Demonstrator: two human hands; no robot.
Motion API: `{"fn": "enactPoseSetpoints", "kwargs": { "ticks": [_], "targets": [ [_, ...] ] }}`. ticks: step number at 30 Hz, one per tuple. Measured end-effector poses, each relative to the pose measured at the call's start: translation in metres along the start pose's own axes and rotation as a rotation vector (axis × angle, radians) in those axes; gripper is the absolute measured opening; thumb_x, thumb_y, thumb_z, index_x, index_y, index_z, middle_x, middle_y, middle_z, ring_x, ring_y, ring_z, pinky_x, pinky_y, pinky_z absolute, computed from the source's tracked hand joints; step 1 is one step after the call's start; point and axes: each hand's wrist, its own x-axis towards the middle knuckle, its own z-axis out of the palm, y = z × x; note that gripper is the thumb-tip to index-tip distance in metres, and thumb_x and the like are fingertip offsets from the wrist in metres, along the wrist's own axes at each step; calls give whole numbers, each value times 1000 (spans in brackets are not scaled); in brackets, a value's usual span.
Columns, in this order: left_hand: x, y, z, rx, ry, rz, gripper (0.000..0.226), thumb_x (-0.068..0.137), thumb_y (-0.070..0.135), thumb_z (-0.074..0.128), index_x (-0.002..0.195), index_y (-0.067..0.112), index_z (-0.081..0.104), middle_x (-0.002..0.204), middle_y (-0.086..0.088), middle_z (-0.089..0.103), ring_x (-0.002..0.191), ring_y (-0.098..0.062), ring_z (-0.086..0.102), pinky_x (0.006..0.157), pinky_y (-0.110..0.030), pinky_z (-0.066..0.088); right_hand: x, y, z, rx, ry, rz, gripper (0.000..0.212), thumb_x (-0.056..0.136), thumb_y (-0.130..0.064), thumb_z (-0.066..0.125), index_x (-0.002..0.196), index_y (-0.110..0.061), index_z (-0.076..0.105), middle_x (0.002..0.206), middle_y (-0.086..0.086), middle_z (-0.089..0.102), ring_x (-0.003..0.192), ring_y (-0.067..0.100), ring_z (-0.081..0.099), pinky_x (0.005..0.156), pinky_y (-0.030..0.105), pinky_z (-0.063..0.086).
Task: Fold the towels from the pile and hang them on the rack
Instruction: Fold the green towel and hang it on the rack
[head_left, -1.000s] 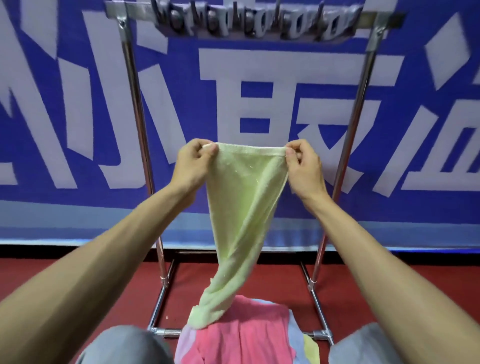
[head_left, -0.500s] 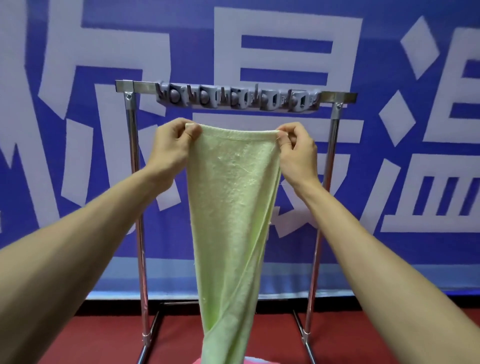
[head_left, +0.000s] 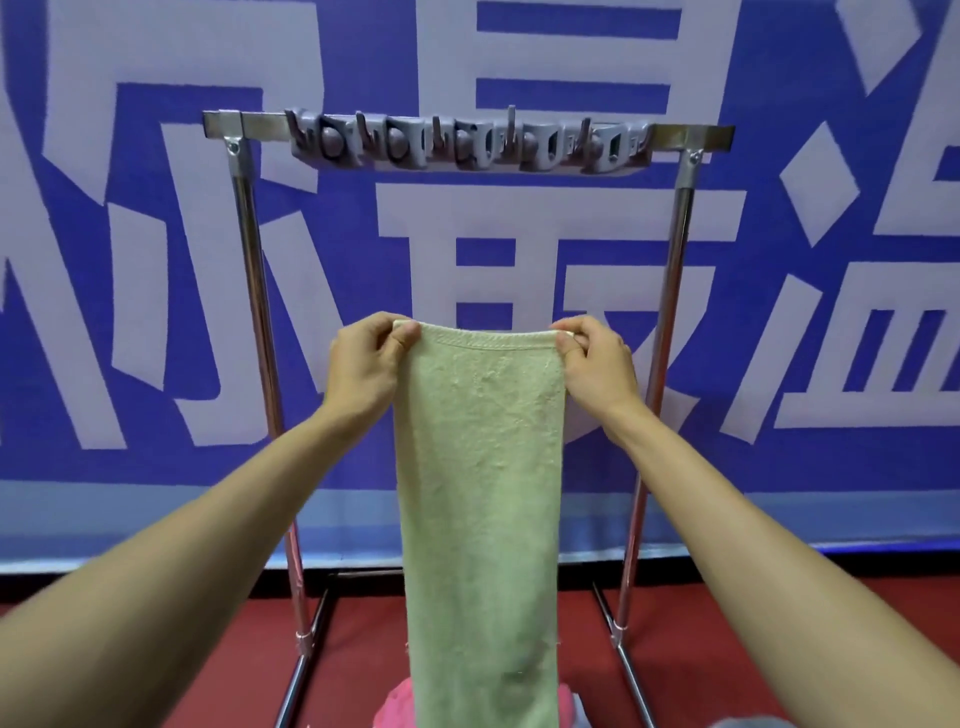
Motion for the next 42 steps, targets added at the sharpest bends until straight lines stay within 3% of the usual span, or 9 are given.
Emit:
{"fn": "enactPoseSetpoints", "kwargs": {
  "ticks": [4, 8, 13, 19, 23, 28, 32, 38, 42],
  "targets": [
    [-27, -40, 19, -18, -57, -91, 18, 95, 22, 56, 84, 14, 68, 72, 11, 61, 68, -6, 50, 67, -27, 40, -17, 43, 9, -66, -60, 81, 16, 95, -19, 51, 96, -13, 67, 88, 2, 70, 87, 21, 64, 83, 39, 51],
    [-69, -84, 37, -39, -101, -277, 20, 95, 20, 55, 79, 13, 66, 68, 7, 58, 64, -8, 47, 62, -30, 41, -46, 86, 25, -130, -133, 127, 13, 92, -14, 56, 93, -12, 68, 71, -6, 61, 75, 16, 57, 75, 28, 45],
    [-119, -125, 51, -83, -136, -446, 21, 95, 21, 55, 78, 22, 67, 72, 9, 64, 67, -5, 54, 68, -32, 48, -88, 132, 45, -36, -232, 290, 13, 90, -17, 55, 87, -16, 68, 68, -9, 62, 74, 16, 60, 82, 44, 54],
    [-159, -161, 61, 57, -163, -558, 30, 95, 24, 54, 78, 3, 66, 73, -2, 60, 70, -13, 48, 62, -29, 39, -113, 141, 57, 52, -456, 494, 22, 81, -17, 54, 63, -19, 67, 64, -8, 62, 68, 14, 56, 66, 38, 51],
    [-151, -158, 61, -204, -109, -692, 46, 91, 36, 56, 86, -10, 59, 74, -9, 48, 69, -21, 41, 63, -35, 36, -109, 130, 52, 352, -480, 607, 15, 91, -4, 51, 84, -3, 65, 76, 7, 61, 70, 15, 58, 61, 29, 54],
    [-159, -141, 50, -410, 0, -836, 33, 95, 27, 56, 100, -5, 63, 82, -14, 48, 62, -20, 44, 56, -30, 40, -116, 129, 50, 570, -523, 825, 24, 94, -2, 52, 111, 12, 61, 104, 21, 68, 91, 27, 67, 78, 37, 59],
    [-169, -130, 49, -520, 78, -984, 21, 89, 23, 65, 85, 2, 63, 74, -9, 49, 54, -13, 44, 53, -26, 42, -127, 122, 56, 624, -502, 835, 24, 93, -2, 54, 111, 13, 60, 107, 23, 68, 91, 28, 67, 78, 34, 59],
    [-175, -111, 54, -669, 73, -1019, 14, 92, 5, 58, 79, 2, 63, 48, 1, 63, 40, -5, 58, 44, -16, 50, -141, 110, 70, 504, -415, 699, 7, 89, -6, 62, 88, -1, 68, 79, 15, 64, 68, 17, 61, 63, 27, 60],
    [-180, -106, 58, -591, -36, -911, 11, 90, 9, 62, 93, 0, 69, 80, -10, 69, 71, -17, 62, 67, -26, 52, -145, 107, 81, 420, -404, 640, 11, 87, -4, 65, 92, 5, 69, 69, 9, 66, 58, 10, 62, 62, 27, 60]
  ]
}}
